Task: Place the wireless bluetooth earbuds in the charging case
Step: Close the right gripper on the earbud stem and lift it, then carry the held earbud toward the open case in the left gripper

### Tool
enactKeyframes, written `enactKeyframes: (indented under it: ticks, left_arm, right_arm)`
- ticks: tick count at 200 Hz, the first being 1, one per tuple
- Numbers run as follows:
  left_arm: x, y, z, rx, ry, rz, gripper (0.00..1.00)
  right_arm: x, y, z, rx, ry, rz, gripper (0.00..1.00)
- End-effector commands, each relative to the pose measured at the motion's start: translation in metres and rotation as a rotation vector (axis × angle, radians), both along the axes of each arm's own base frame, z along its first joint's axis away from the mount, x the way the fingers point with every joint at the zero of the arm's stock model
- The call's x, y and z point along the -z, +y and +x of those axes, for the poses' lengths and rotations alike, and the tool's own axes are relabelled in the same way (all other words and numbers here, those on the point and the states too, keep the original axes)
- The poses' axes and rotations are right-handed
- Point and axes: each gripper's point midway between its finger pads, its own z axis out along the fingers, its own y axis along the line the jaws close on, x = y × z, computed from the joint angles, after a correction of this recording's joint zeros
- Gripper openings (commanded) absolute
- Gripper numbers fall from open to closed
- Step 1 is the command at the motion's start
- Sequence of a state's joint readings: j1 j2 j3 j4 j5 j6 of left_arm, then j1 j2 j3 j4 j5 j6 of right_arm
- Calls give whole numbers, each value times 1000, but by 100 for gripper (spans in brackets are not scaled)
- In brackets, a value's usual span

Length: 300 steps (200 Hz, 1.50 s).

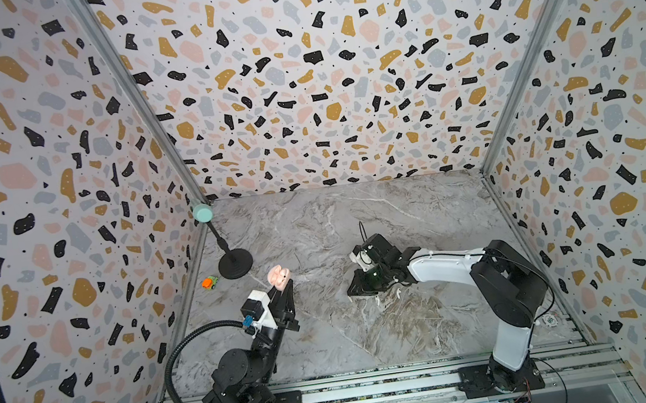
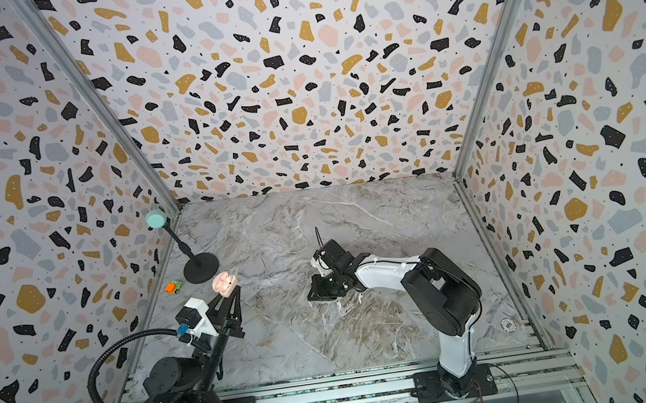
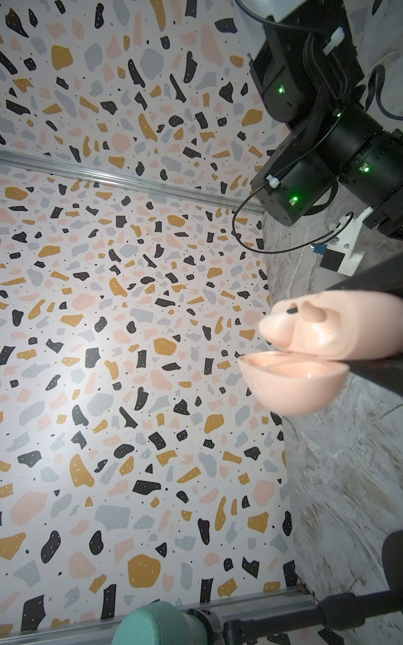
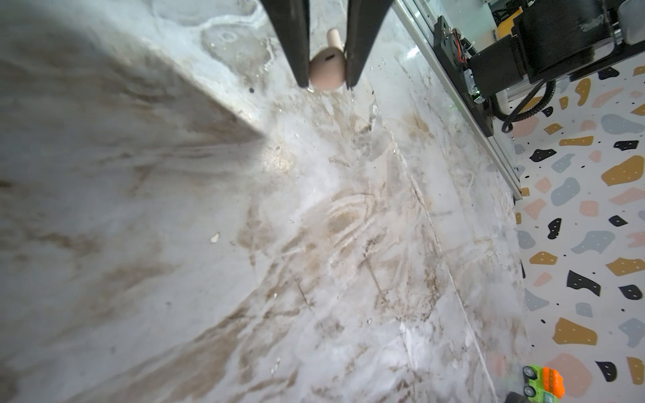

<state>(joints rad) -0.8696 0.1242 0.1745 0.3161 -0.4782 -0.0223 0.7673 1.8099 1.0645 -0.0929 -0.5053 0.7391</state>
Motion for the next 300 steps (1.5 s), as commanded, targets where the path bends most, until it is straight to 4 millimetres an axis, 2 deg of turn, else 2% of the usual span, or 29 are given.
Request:
enactKeyframes:
  ticks: [1,101,184,300]
  left_arm:
    - [-5,1,0,3,-21,-31,0]
    - [-3,-6,-1,35,-21,-15,0]
    - [4,-33,-6,158,-15,45,0]
    - [18,-69,-9,320,60,102,0]
  right_arm:
    - [-28,3,2,-11,-50,71,18]
    - [-82,-1,-5,-41,-199,199,18]
    - [-134,-12,-12,-39,-339,294,18]
    - [-189,-28,-19,-14,-478,353,19]
